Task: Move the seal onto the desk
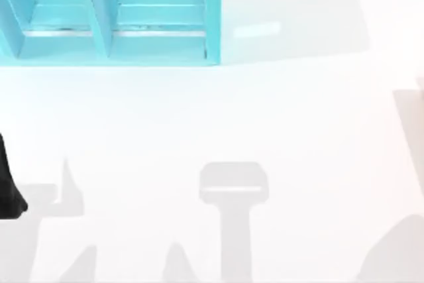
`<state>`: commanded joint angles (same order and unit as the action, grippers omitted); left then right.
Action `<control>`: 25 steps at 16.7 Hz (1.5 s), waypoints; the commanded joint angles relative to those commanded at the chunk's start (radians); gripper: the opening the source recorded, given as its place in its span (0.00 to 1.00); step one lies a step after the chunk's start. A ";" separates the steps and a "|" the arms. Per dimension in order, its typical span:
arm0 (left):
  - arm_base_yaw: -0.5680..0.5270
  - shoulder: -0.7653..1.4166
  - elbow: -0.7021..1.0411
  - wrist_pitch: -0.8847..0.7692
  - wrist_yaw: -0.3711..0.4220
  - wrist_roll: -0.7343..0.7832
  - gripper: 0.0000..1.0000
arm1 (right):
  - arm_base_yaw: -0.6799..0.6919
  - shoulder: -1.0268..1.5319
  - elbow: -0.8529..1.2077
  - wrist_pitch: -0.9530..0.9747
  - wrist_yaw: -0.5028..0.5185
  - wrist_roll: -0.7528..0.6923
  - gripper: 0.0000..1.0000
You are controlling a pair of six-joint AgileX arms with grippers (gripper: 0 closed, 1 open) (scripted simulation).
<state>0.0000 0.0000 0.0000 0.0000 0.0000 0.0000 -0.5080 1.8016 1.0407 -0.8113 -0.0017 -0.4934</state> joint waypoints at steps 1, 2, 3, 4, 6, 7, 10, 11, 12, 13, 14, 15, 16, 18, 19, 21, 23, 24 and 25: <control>0.000 0.000 0.000 0.000 0.000 0.000 1.00 | 0.000 0.000 0.000 0.000 0.000 0.000 0.00; 0.000 0.000 0.000 0.000 0.000 0.000 1.00 | 0.000 0.000 0.000 0.000 0.000 0.000 0.00; 0.000 0.000 0.000 0.000 0.000 0.000 1.00 | 0.000 0.000 0.000 0.000 0.000 0.000 0.00; 0.000 0.000 0.000 0.000 0.000 0.000 1.00 | 0.000 0.000 0.000 0.000 0.000 0.000 0.00; 0.000 0.000 0.000 0.000 0.000 0.000 1.00 | 0.000 0.000 0.000 0.000 0.000 0.000 0.00; 0.000 0.000 0.000 0.000 0.000 0.000 1.00 | 0.000 0.000 0.000 0.000 0.000 0.000 0.00; 0.000 0.000 0.000 0.000 0.000 0.000 1.00 | 0.004 -0.011 0.009 -0.014 0.003 0.012 0.00; 0.000 0.000 0.000 0.000 0.000 0.000 1.00 | 0.014 -0.025 0.022 -0.035 0.006 0.030 0.00; 0.000 0.000 0.000 0.000 0.000 0.000 1.00 | 0.030 -0.043 0.040 -0.062 0.009 0.054 0.00; 0.000 0.000 0.000 0.000 0.000 0.000 1.00 | 0.052 -0.064 0.063 -0.095 0.011 0.083 0.00; 0.000 0.000 0.000 0.000 0.000 0.000 1.00 | 0.081 -0.086 0.088 -0.133 0.013 0.116 0.00; 0.000 0.000 0.000 0.000 0.000 0.000 1.00 | 0.114 -0.110 0.115 -0.175 0.014 0.153 0.00; 0.000 0.000 0.000 0.000 0.000 0.000 1.00 | 0.151 -0.133 0.142 -0.220 0.014 0.192 0.00; 0.000 0.000 0.000 0.000 0.000 0.000 1.00 | 0.236 -0.176 0.195 -0.314 0.013 0.272 0.00; 0.000 0.000 0.000 0.000 0.000 0.000 1.00 | 0.281 -0.195 0.219 -0.362 0.011 0.312 0.00; 0.000 0.000 0.000 0.000 0.000 0.000 1.00 | 0.368 -0.228 0.263 -0.451 0.008 0.388 0.00; 0.000 0.000 0.000 0.000 0.000 0.000 1.00 | 0.442 -0.250 0.297 -0.525 0.004 0.451 0.00; 0.000 0.000 0.000 0.000 0.000 0.000 1.00 | 0.471 -0.257 0.310 -0.553 0.002 0.475 0.00; 0.000 0.000 0.000 0.000 0.000 0.000 1.00 | 0.493 -0.263 0.319 -0.574 0.001 0.493 0.00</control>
<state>0.0000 0.0000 0.0000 0.0000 0.0000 0.0000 -0.0154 1.5391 1.3596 -1.3851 -0.0005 -0.0004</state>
